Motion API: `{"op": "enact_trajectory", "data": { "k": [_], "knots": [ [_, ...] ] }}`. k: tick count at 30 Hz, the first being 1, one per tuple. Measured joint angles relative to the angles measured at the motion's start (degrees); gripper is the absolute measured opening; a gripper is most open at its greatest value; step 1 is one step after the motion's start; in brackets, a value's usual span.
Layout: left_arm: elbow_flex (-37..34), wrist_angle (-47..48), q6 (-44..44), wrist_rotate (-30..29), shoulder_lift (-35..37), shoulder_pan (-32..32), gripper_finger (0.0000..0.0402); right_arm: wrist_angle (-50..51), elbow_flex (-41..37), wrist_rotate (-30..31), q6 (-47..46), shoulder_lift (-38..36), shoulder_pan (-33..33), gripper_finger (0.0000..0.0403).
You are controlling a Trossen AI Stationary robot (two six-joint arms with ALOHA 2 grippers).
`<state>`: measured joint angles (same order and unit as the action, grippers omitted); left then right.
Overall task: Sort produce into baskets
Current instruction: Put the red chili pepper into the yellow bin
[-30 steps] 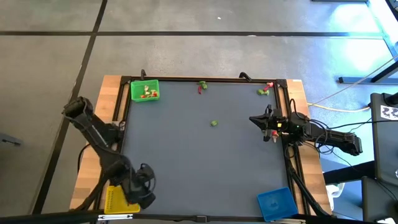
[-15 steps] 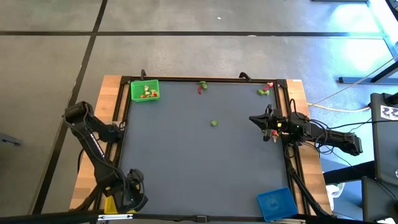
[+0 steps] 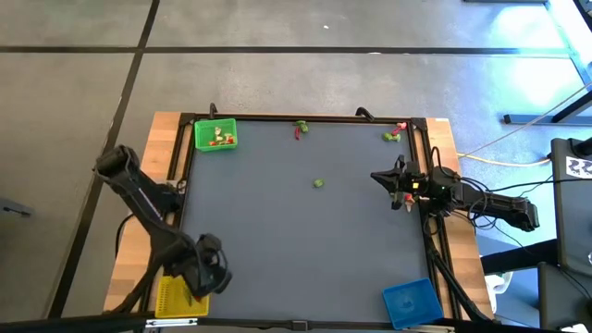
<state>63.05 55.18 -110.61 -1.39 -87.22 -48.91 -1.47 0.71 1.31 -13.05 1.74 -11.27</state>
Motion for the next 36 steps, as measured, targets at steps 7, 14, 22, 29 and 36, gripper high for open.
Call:
{"op": "enact_trajectory", "data": {
  "k": [7, 14, 22, 29, 36],
  "knots": [
    [0.00, -0.36, 11.53, -15.91, 0.84, 8.86, 0.0183, -0.13, 0.00, 0.03, 0.06, 0.00, 0.00, 0.0017],
    [0.00, -0.68, 23.16, -25.47, 0.86, 19.39, 0.0183, -0.31, -0.01, 0.50, 0.06, 0.01, 0.01, 0.0017],
    [0.00, -7.27, 36.88, -35.94, 0.50, 30.26, 0.0183, -0.24, 0.00, 0.73, 0.08, 0.00, 0.00, 0.0017],
    [0.00, -21.45, 52.97, -36.82, -2.16, 40.25, 0.0183, -0.19, 0.00, 0.99, 0.09, 0.02, 0.03, 0.0017],
    [0.00, -34.17, 63.06, -33.11, -6.23, 49.67, 0.0183, -0.27, 0.00, 2.17, 0.10, 0.00, 0.02, 0.0017]
  ]
}}
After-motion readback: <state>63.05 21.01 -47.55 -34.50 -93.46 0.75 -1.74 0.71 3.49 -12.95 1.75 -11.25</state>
